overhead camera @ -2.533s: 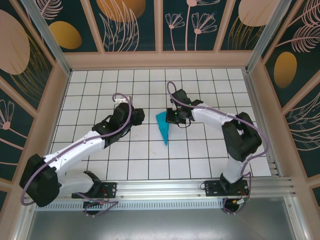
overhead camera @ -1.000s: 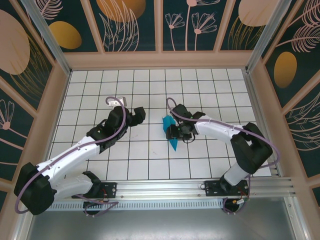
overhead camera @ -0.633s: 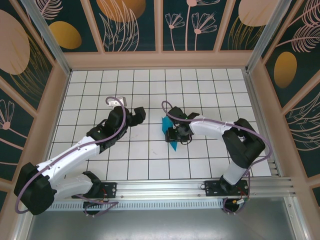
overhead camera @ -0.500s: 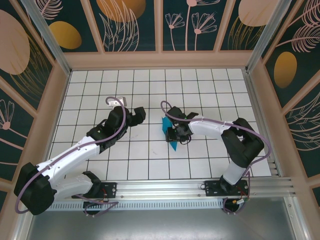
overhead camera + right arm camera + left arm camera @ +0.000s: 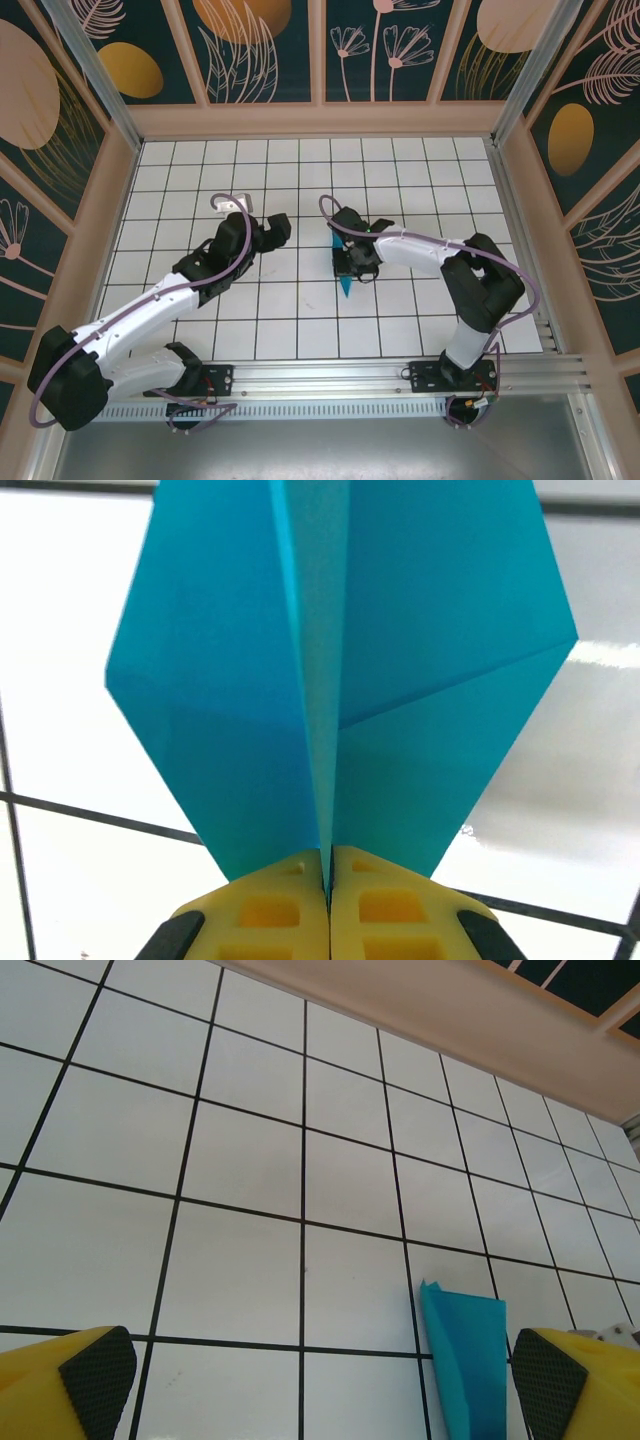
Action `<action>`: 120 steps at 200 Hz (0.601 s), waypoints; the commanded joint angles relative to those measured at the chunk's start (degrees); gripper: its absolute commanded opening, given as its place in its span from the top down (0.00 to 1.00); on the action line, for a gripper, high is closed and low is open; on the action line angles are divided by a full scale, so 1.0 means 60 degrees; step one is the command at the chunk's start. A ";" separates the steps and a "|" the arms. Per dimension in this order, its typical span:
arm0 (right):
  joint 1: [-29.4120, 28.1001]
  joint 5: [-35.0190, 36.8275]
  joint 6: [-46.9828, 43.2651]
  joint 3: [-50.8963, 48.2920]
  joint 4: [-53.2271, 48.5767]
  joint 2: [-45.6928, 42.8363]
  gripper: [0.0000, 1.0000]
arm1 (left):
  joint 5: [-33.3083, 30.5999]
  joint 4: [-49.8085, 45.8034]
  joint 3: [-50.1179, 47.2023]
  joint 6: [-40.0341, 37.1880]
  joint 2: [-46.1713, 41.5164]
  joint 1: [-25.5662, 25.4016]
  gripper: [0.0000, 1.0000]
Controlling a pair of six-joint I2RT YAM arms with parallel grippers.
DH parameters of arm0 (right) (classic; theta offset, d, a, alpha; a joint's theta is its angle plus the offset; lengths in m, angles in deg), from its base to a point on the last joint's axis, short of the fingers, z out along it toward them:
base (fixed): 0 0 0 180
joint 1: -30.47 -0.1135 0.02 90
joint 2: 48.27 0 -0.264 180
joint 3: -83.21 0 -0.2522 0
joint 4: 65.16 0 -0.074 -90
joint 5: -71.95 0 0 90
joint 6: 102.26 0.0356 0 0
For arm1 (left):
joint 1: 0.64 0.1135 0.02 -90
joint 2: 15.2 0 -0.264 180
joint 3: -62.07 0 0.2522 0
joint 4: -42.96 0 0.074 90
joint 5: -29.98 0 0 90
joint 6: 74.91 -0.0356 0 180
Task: Fold a paper plane with a square sheet of paper (fold left side to right side)
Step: Move the paper plane to the center of the table.
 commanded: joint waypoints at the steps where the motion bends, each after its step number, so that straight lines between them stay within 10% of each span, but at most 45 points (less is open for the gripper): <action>1: 0.0045 0.0464 -0.0250 0.1074 -0.0659 0.0326 0.94 | -0.0366 -0.0031 -0.0071 -0.0186 -0.0317 0.0009 0.01; 120: 0.0653 0.0332 0.0161 0.6885 -0.3030 0.4637 0.96 | -0.0378 -0.0072 -0.0280 -0.0385 -0.0734 0.0015 0.01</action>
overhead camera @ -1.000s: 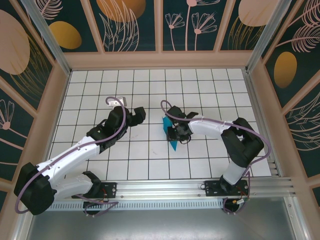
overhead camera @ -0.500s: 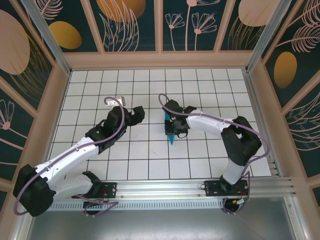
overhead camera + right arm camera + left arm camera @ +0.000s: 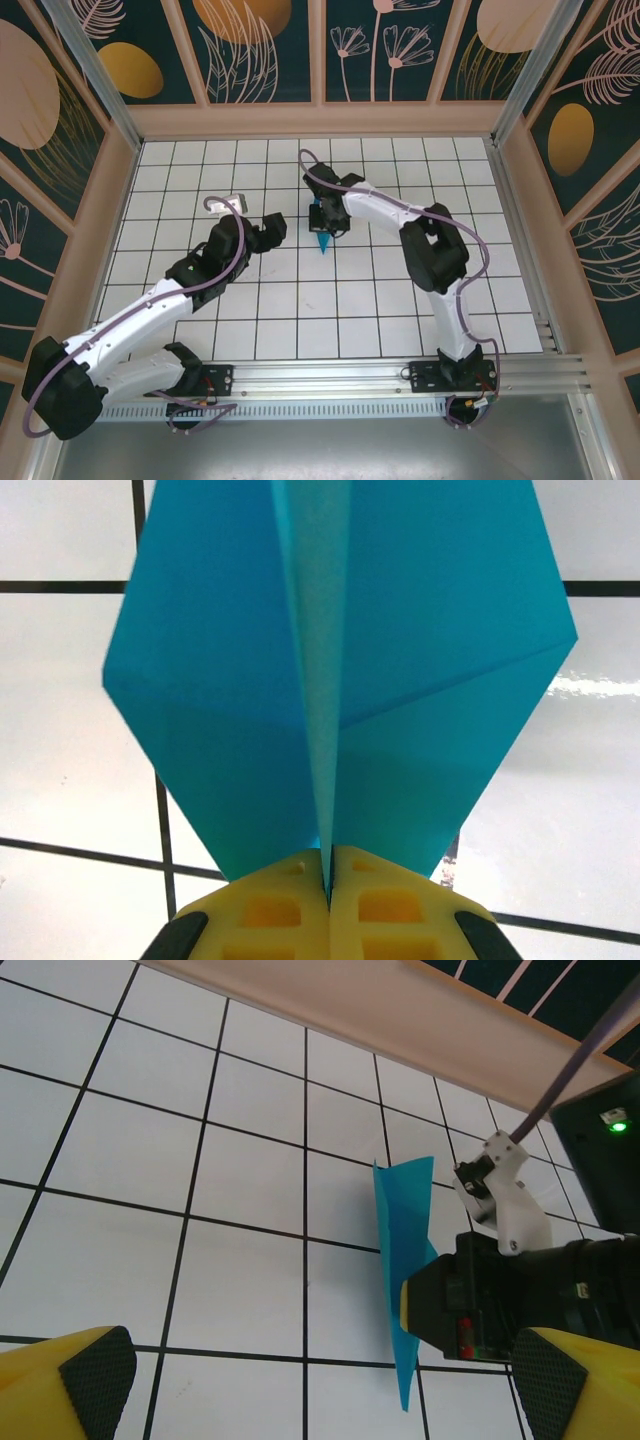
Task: Fold a paper plane with a square sheet of paper (fold left side to right side)
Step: Move the paper plane to the center of the table.
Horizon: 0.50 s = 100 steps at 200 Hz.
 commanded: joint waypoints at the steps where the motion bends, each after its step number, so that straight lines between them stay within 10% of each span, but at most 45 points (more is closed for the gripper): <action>1: 0.0000 0.0101 0.0115 0.0841 -0.1118 0.0566 0.96 | -0.0199 -0.0059 -0.0101 -0.0236 -0.0189 0.0011 0.02; 100: -0.0008 0.0144 -0.0037 0.1287 -0.1477 0.1254 0.91 | -0.0232 0.0060 -0.0178 -0.0283 -0.0091 0.0008 0.02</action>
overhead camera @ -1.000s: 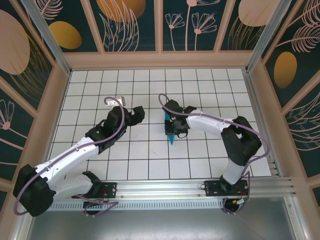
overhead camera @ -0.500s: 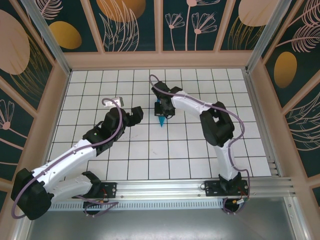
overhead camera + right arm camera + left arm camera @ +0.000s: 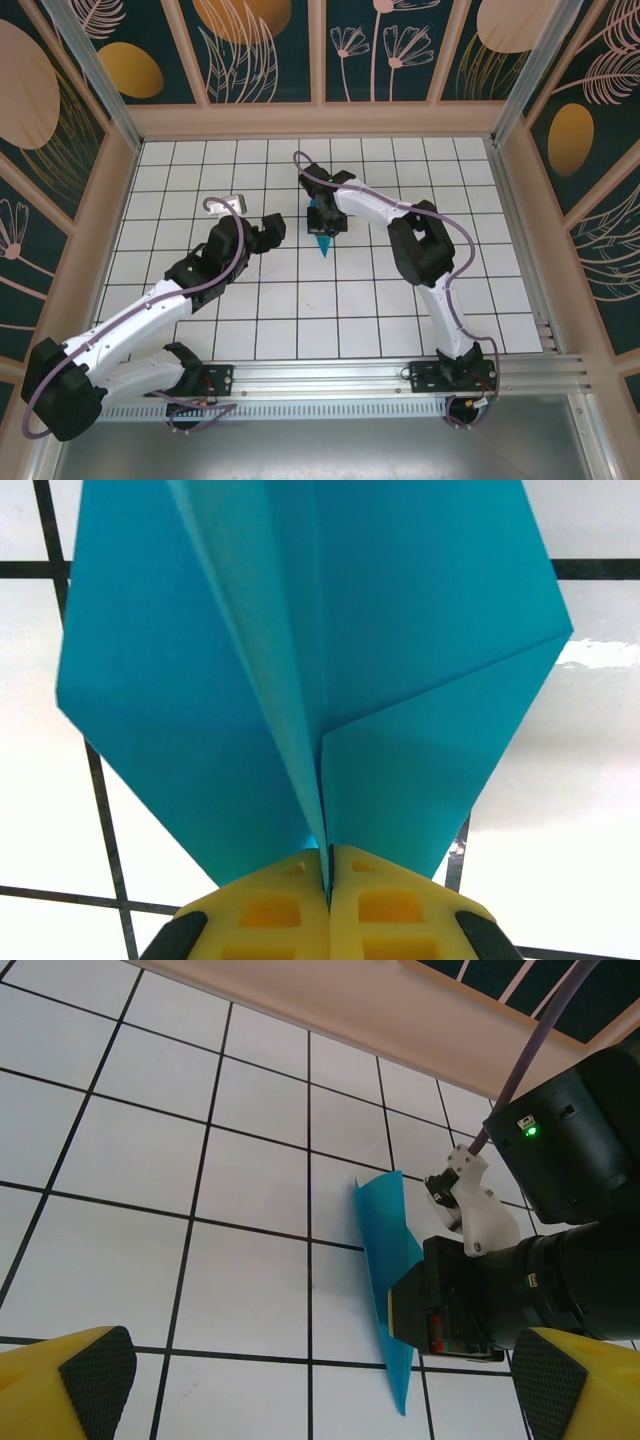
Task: Fold a paper plane with a square sheet of paper (fold left side to right side)
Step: Move the paper plane to the center of the table.
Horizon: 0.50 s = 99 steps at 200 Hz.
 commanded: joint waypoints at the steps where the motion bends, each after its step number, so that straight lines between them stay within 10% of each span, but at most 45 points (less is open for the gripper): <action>1: -0.0011 0.0120 -0.0032 0.0263 -0.0480 0.0299 0.91 | -0.0170 0.0052 -0.0130 -0.0200 -0.0044 0.0008 0.01; 99: -0.0123 0.0308 -0.0104 0.0604 -0.1038 -0.0150 0.72 | -0.0149 0.0022 -0.0165 -0.0092 -0.0073 0.0008 0.01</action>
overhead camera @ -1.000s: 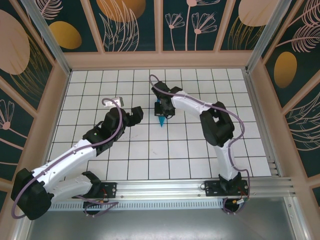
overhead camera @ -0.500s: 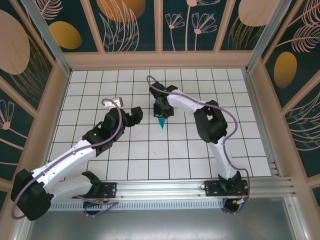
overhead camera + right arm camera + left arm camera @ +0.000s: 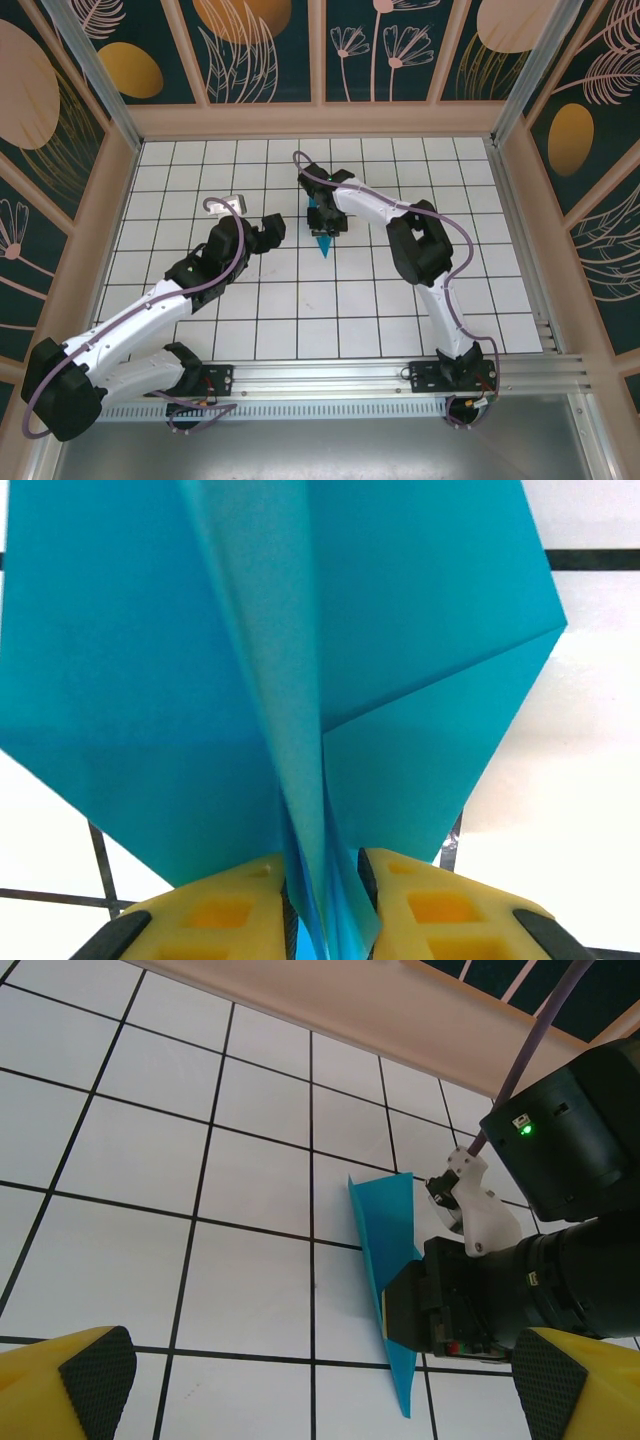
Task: Fold a paper plane with a square sheet of paper (fold left side to right side)
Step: Move the paper plane to the center of the table.
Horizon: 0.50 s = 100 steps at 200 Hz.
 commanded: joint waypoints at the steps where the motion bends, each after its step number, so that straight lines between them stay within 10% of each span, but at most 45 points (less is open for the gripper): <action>1: -0.0109 0.0254 -0.0092 0.0318 -0.0666 -0.0311 0.72 | -0.0109 0.0015 -0.0144 -0.0069 -0.0073 0.0008 0.01; 100: -0.0385 0.1416 -0.0521 -0.0430 -0.0488 -0.3501 0.48 | -0.1192 -0.0156 -0.0015 0.0026 -0.0660 0.0015 0.01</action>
